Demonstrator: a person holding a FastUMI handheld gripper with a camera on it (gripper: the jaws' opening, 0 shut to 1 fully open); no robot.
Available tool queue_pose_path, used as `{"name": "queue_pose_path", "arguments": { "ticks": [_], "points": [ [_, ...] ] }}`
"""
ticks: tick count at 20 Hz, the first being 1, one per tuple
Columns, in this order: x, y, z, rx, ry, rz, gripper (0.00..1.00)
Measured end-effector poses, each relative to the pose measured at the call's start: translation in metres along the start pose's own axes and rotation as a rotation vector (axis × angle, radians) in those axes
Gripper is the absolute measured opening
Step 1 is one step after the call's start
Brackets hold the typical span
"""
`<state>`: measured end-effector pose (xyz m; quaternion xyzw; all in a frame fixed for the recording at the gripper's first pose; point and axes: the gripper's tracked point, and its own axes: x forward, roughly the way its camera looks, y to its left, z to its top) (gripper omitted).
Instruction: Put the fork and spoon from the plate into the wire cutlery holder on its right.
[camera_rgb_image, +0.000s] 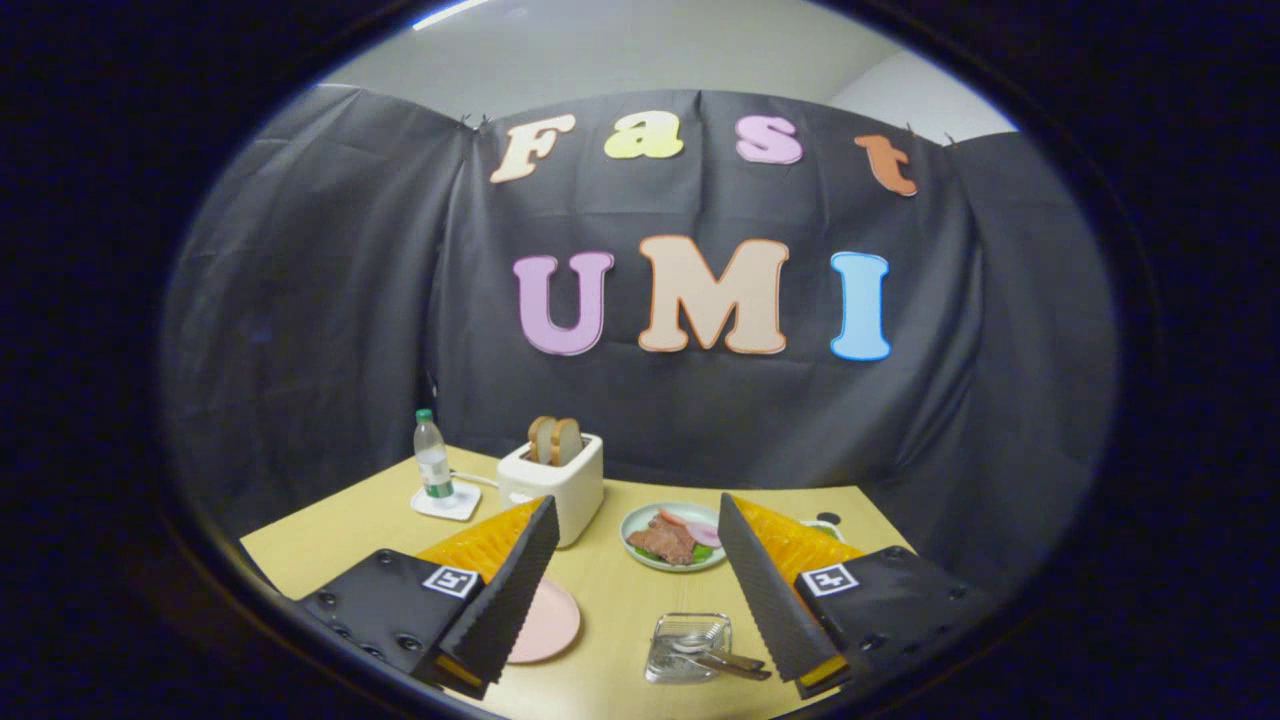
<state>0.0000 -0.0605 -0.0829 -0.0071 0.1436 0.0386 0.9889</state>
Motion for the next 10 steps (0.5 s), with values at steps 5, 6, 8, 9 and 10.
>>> {"name": "queue_pose_path", "arguments": {
  "ticks": [5,6,8,9,10],
  "points": [
    [-0.007,-0.014,0.018,-0.051,-0.092,-0.065,1.00],
    [-0.008,-0.014,0.022,-0.048,-0.102,-0.067,1.00],
    [-0.005,-0.015,0.025,-0.039,-0.112,-0.067,1.00],
    [-0.004,-0.014,0.028,-0.033,-0.116,-0.058,1.00],
    [-0.001,-0.012,0.029,-0.026,-0.120,-0.050,1.00]
  ]
}}
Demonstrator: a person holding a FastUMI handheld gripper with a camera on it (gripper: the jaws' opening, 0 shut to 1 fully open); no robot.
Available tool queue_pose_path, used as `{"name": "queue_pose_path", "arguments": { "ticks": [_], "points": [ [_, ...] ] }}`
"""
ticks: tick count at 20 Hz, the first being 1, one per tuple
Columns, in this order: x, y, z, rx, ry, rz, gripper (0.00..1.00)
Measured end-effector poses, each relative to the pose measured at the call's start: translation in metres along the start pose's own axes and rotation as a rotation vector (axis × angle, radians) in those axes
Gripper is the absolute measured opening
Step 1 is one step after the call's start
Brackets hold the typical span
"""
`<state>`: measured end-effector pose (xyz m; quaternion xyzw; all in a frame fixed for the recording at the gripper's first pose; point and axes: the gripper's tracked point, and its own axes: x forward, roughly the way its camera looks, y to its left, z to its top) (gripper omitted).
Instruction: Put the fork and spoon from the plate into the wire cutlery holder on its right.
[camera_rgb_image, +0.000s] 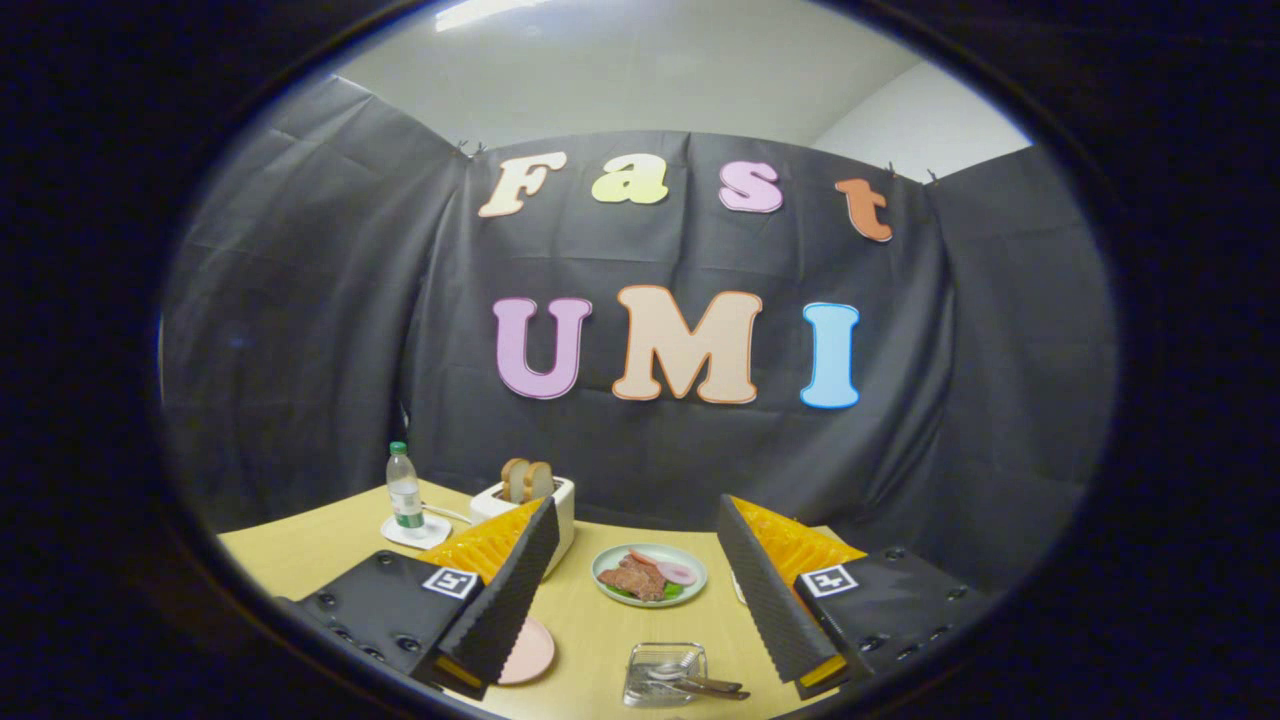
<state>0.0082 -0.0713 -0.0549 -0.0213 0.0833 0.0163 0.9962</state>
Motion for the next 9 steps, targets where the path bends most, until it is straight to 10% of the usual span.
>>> {"name": "queue_pose_path", "arguments": {
  "ticks": [9],
  "points": [
    [0.008,0.018,0.011,0.020,-0.008,0.058,1.00]
  ]
}}
